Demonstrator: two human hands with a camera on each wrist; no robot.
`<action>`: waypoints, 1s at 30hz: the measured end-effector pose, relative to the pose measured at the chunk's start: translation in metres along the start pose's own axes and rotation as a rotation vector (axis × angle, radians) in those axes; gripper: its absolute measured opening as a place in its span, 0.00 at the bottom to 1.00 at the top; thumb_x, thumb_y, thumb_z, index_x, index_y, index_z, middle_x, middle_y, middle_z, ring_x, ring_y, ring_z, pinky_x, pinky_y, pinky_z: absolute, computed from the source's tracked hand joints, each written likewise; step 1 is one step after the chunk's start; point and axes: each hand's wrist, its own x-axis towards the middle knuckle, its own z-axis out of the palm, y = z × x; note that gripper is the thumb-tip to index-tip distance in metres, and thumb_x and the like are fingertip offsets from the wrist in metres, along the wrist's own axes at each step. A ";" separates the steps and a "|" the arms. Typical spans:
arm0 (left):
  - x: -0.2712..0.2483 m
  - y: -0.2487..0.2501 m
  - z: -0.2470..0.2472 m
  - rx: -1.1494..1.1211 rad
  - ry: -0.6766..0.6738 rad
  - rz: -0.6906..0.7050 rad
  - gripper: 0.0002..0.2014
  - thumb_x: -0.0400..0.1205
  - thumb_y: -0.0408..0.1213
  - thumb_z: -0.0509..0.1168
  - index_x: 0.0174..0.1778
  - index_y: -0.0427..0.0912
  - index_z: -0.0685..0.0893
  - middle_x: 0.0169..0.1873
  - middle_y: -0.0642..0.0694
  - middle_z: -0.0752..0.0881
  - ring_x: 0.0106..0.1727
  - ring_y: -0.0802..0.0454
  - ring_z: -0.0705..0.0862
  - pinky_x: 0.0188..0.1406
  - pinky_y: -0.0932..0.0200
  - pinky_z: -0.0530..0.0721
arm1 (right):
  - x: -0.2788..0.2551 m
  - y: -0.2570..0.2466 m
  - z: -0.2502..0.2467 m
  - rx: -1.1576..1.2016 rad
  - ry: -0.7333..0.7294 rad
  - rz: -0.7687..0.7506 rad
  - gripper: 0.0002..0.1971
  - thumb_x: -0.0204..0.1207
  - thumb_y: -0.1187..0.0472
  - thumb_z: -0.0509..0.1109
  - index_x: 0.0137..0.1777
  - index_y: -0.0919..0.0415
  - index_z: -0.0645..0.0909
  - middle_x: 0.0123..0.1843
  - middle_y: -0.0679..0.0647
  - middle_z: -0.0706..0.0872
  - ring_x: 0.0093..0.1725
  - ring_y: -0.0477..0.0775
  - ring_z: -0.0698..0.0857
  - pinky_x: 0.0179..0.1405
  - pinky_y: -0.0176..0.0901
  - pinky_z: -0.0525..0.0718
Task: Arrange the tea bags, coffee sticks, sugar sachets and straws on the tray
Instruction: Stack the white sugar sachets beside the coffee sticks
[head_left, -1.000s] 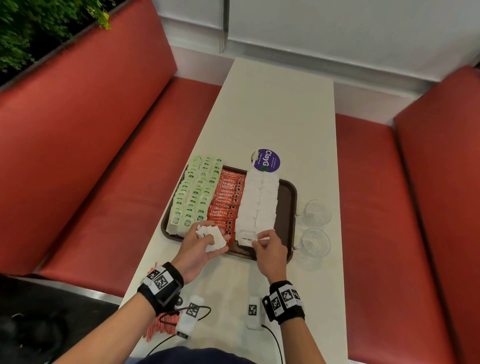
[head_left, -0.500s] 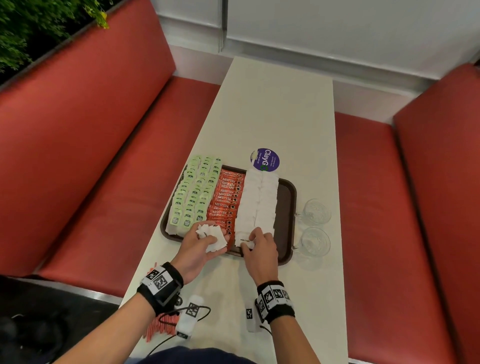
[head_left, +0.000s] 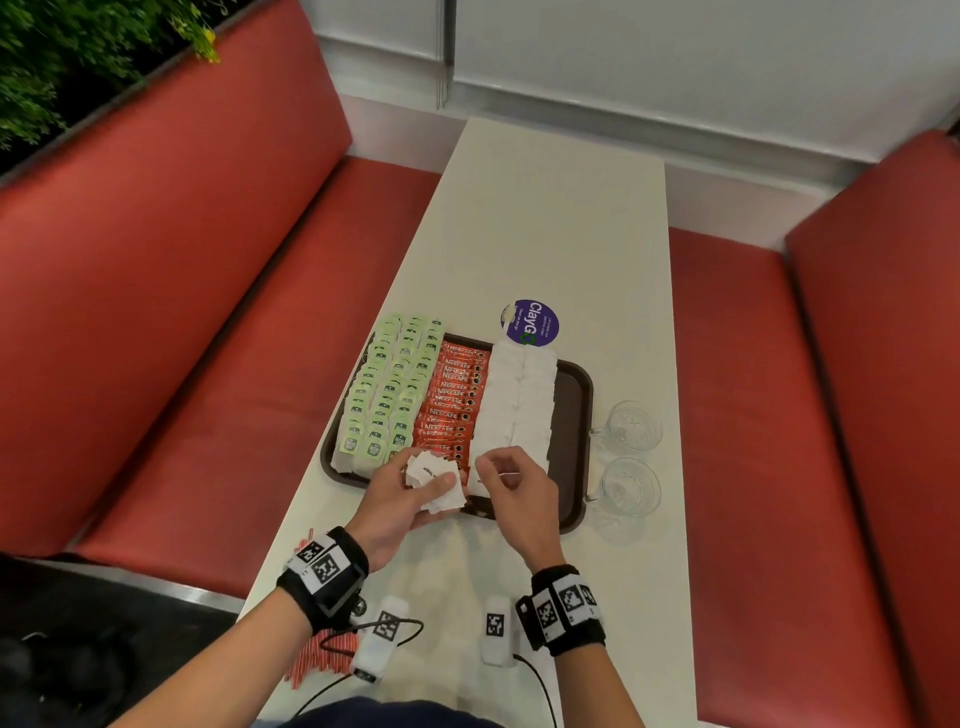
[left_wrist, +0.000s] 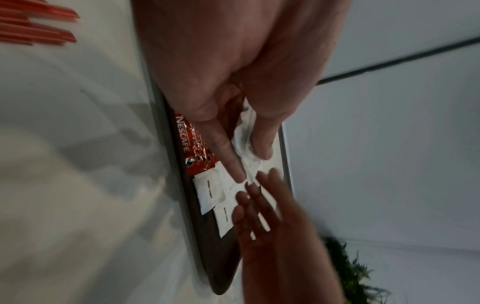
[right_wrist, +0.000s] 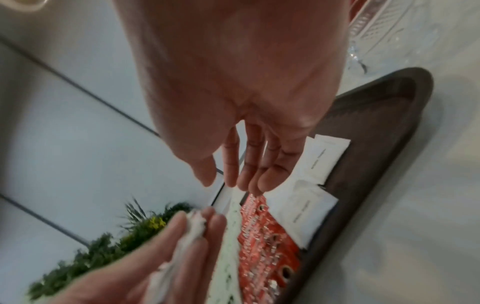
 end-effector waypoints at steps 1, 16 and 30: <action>0.001 0.000 0.000 0.059 -0.003 0.015 0.20 0.81 0.31 0.81 0.68 0.41 0.86 0.60 0.39 0.95 0.64 0.37 0.93 0.63 0.34 0.93 | -0.003 -0.010 -0.004 0.059 -0.022 -0.013 0.04 0.86 0.45 0.77 0.54 0.42 0.89 0.50 0.39 0.93 0.51 0.40 0.90 0.49 0.33 0.86; 0.007 0.010 -0.003 0.424 -0.170 0.187 0.14 0.78 0.43 0.85 0.55 0.47 0.92 0.49 0.43 0.95 0.47 0.48 0.91 0.45 0.49 0.89 | 0.003 -0.009 -0.034 0.051 -0.248 0.018 0.08 0.81 0.54 0.85 0.55 0.47 0.89 0.49 0.47 0.94 0.50 0.49 0.93 0.57 0.50 0.93; 0.008 0.001 0.004 0.440 -0.129 0.170 0.13 0.81 0.46 0.82 0.57 0.46 0.91 0.50 0.44 0.95 0.50 0.48 0.92 0.49 0.54 0.89 | -0.002 0.017 -0.064 0.021 -0.087 0.151 0.03 0.83 0.55 0.83 0.52 0.47 0.92 0.43 0.46 0.96 0.47 0.49 0.94 0.54 0.53 0.94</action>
